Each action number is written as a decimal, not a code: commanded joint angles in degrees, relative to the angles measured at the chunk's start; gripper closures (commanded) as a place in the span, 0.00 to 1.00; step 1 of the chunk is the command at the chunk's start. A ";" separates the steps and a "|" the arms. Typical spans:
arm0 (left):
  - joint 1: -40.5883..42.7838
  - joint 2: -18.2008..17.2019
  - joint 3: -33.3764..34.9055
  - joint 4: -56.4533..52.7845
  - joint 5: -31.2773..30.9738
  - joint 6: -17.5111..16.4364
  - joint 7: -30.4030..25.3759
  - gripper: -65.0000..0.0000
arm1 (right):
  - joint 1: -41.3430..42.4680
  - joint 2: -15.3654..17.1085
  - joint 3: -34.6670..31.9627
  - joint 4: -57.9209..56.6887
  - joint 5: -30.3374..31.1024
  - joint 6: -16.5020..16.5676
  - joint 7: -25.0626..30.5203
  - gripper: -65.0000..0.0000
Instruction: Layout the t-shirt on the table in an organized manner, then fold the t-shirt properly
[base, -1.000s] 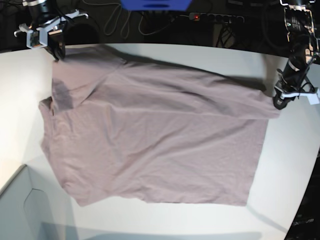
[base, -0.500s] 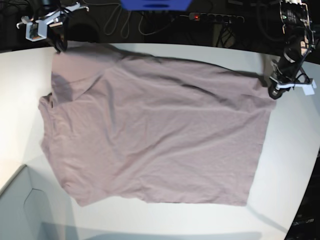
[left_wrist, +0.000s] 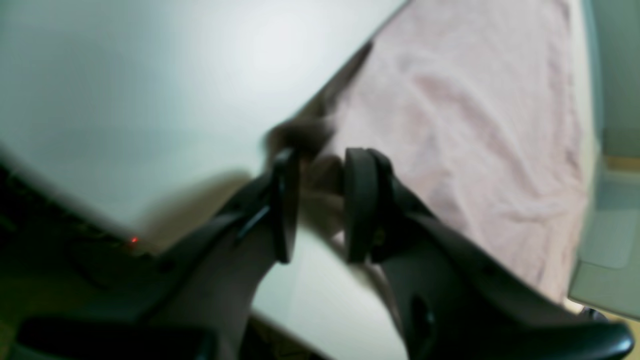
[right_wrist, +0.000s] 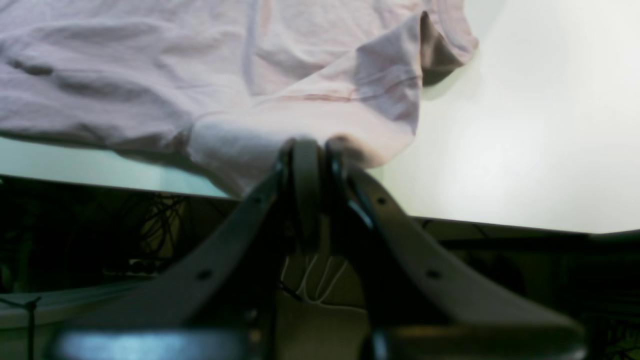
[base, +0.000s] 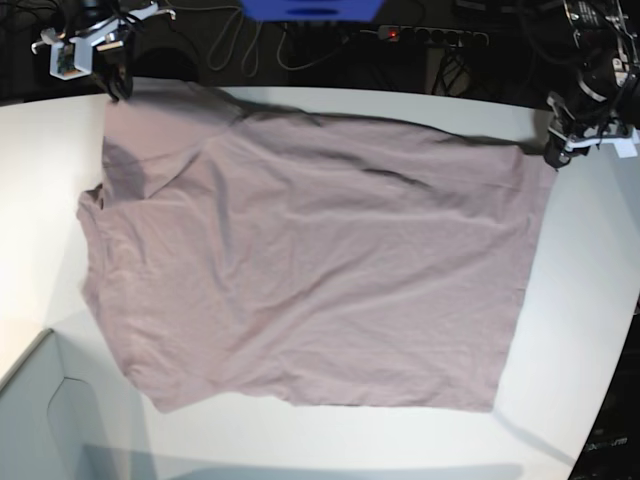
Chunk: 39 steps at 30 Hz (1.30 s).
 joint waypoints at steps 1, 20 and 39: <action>-0.05 -1.14 -0.41 1.15 -0.92 -0.68 -0.55 0.76 | -0.73 0.12 0.39 0.92 1.06 0.20 1.66 1.00; 4.87 -1.23 -1.02 1.94 1.10 -0.77 -0.99 0.20 | 0.24 1.00 0.39 0.92 1.06 0.20 1.66 1.00; 0.65 4.31 -4.19 5.81 14.55 -0.33 -0.99 0.20 | 0.76 0.74 0.12 0.83 0.98 0.20 1.57 1.00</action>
